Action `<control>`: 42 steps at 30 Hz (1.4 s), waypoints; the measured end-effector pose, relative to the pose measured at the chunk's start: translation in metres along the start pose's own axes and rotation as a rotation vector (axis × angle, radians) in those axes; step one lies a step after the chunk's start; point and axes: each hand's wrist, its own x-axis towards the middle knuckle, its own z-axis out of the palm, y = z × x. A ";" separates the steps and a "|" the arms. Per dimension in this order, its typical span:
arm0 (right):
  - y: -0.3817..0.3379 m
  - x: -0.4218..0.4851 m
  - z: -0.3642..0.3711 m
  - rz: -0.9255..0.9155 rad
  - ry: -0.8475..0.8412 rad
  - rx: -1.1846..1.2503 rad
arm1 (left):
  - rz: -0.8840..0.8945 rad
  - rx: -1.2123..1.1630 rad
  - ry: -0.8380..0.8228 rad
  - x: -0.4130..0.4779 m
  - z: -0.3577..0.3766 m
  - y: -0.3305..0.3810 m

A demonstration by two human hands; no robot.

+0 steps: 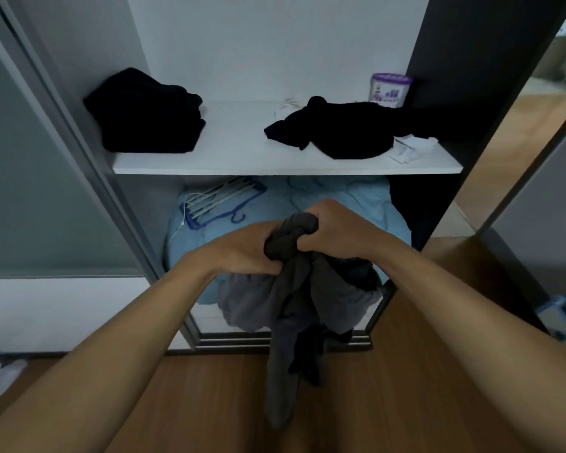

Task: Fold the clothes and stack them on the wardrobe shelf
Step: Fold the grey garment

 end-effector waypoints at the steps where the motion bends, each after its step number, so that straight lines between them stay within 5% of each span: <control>1: 0.005 0.000 0.000 0.012 0.028 0.033 | -0.007 0.062 0.098 0.002 0.001 0.003; 5: 0.029 -0.010 0.010 0.062 0.085 0.178 | 0.046 -0.052 0.395 0.007 -0.007 0.008; 10: 0.071 -0.034 0.015 0.329 -0.257 0.172 | 0.000 -0.191 0.434 0.001 -0.012 -0.007; 14: 0.069 -0.030 0.005 0.320 0.150 0.315 | -0.166 -0.129 0.441 -0.007 -0.004 -0.041; 17: 0.047 -0.018 0.000 0.216 0.355 0.453 | -0.334 0.157 0.213 -0.015 0.003 -0.064; 20: 0.028 -0.008 0.005 0.186 0.404 0.467 | -0.411 0.420 0.051 -0.024 0.016 -0.081; 28: 0.007 0.000 0.007 0.300 0.398 0.508 | -0.391 0.578 0.185 -0.037 0.054 -0.112; 39: 0.001 0.011 0.019 0.374 0.404 0.603 | -0.139 -0.100 0.452 0.003 0.108 -0.062; 42: 0.012 0.005 0.011 0.326 0.370 0.438 | -0.141 -0.167 0.409 0.006 0.099 -0.064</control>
